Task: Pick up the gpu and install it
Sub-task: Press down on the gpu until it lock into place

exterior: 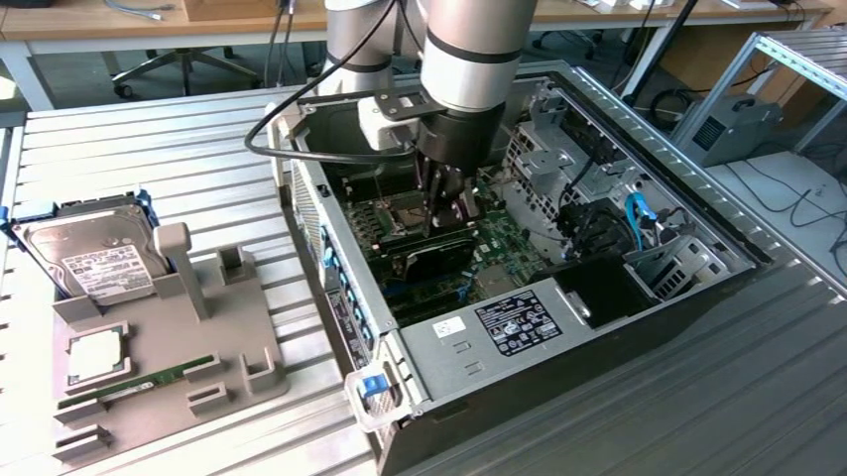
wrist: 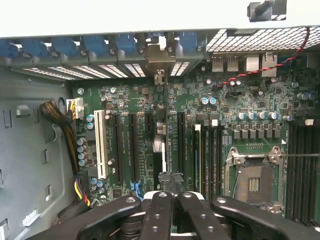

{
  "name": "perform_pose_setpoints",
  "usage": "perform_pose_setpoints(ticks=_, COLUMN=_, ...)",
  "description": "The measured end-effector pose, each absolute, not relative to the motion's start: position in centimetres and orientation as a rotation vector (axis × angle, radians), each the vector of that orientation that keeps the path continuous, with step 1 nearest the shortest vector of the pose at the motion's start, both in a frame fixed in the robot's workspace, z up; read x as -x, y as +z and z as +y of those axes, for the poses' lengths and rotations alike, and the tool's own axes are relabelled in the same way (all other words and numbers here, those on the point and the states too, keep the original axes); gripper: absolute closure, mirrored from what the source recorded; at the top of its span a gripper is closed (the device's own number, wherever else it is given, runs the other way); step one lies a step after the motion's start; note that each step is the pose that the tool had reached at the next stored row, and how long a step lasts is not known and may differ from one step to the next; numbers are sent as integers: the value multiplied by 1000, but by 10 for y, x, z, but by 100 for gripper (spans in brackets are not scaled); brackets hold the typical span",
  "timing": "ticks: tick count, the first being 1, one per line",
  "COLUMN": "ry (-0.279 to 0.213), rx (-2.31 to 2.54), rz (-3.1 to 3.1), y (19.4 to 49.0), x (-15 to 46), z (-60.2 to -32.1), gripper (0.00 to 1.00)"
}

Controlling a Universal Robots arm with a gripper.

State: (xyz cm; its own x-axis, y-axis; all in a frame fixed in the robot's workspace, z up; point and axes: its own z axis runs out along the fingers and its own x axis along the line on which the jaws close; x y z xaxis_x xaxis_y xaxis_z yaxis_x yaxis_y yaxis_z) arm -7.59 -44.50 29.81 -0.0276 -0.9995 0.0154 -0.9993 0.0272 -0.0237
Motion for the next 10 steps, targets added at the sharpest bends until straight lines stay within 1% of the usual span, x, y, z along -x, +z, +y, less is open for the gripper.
perform_pose_setpoints(ticks=10, ry=-43, rx=2186, rz=2247, y=289, x=109, z=-445, gripper=89)
